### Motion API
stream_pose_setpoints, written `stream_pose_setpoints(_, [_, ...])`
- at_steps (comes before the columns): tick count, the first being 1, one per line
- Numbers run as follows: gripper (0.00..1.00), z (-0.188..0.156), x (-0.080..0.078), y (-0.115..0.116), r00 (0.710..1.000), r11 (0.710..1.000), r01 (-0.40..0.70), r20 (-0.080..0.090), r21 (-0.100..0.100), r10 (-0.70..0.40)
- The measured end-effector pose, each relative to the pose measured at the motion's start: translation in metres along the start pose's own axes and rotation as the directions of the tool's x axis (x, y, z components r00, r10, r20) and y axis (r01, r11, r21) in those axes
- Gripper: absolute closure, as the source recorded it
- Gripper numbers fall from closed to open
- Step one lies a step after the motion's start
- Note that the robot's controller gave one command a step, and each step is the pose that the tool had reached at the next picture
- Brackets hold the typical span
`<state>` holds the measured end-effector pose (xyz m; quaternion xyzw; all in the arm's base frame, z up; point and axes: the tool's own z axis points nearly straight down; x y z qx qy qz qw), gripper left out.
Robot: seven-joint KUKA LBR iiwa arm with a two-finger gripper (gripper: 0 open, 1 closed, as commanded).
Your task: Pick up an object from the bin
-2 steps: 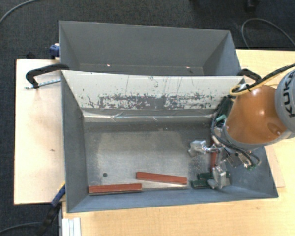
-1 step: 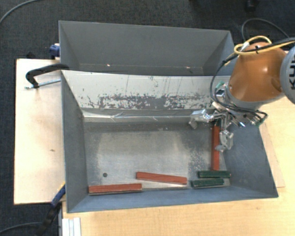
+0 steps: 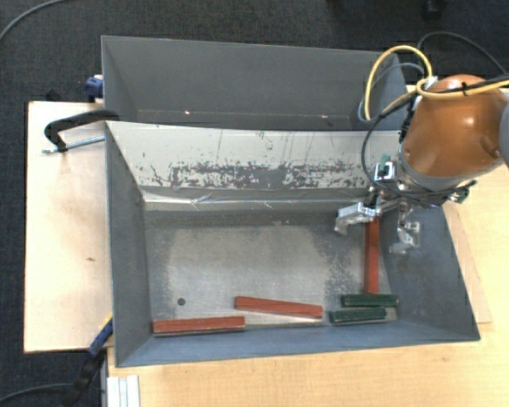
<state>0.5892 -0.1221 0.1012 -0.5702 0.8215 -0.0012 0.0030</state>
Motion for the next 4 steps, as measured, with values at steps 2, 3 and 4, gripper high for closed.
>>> stream_pose_setpoints(2, [0.00, 0.030, -0.049, 0.015, 0.942, 0.942, 0.336, 0.001, -0.005, -0.336])
stream_pose_setpoints(3, [1.00, 0.030, -0.049, 0.015, 0.942, 0.942, 0.336, 0.002, -0.005, -0.336])
stream_pose_setpoints(4, [1.00, -0.040, -0.051, 0.012, 0.943, 0.943, 0.332, 0.000, 0.005, -0.332])
